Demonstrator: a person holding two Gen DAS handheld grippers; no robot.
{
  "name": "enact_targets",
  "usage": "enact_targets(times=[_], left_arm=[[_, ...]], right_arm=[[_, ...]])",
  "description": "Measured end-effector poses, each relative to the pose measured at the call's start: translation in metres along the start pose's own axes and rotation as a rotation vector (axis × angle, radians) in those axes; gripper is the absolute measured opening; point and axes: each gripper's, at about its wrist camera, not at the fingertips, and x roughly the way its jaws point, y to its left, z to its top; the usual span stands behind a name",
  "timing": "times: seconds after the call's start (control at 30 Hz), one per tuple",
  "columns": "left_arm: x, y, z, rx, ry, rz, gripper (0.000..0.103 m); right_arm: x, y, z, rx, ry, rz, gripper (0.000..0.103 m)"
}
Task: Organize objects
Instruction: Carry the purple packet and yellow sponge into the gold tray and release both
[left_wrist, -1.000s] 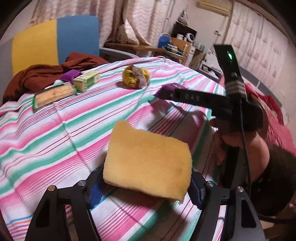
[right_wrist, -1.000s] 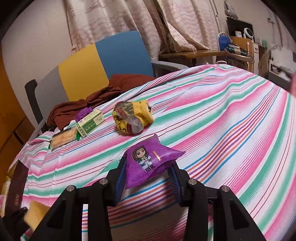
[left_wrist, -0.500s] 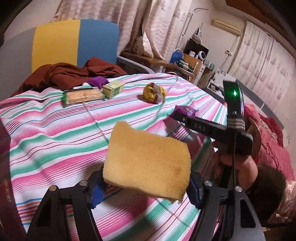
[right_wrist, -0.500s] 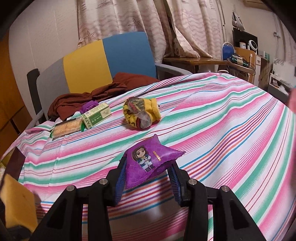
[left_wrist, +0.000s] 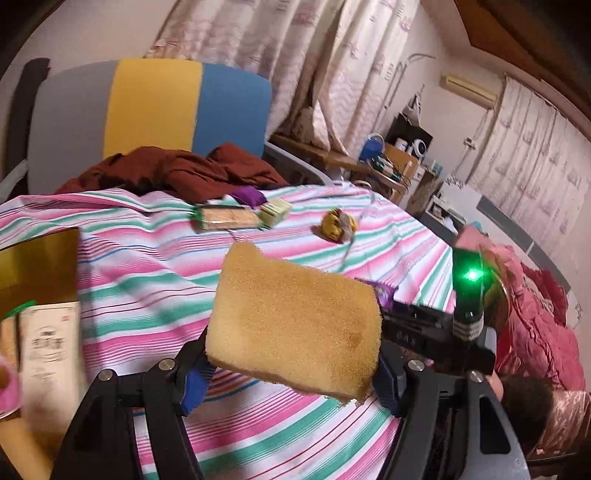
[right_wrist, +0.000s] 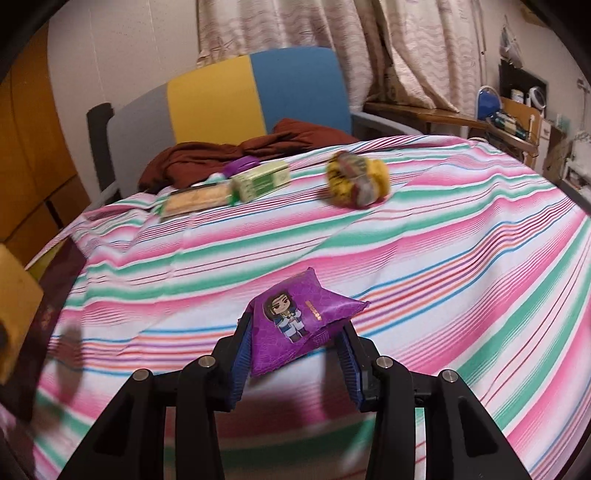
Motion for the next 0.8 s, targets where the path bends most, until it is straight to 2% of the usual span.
enact_targets(times=[0.2, 0.37, 0.5, 0.6, 0.8], left_arm=[[-0.036, 0.033, -0.003, -0.081, -0.052, 0.046, 0.072], [-0.072, 0.070, -0.011, -0.147, -0.099, 0.125, 0.073], [-0.088, 0.096, -0.020, -0.173, -0.094, 0.190, 0.073], [-0.094, 0.119, -0.028, -0.217, -0.075, 0.212, 0.073], [-0.123, 0.160, -0.025, -0.265, -0.131, 0.307, 0.073]], right_arm=[[-0.008, 0.040, -0.005, -0.027, 0.021, 0.082, 0.044], [-0.021, 0.089, 0.002, -0.091, 0.011, 0.189, 0.044], [-0.032, 0.134, 0.006, -0.159, 0.003, 0.274, 0.044], [-0.038, 0.167, 0.008, -0.209, -0.003, 0.337, 0.044], [-0.054, 0.220, 0.015, -0.285, -0.026, 0.420, 0.044]])
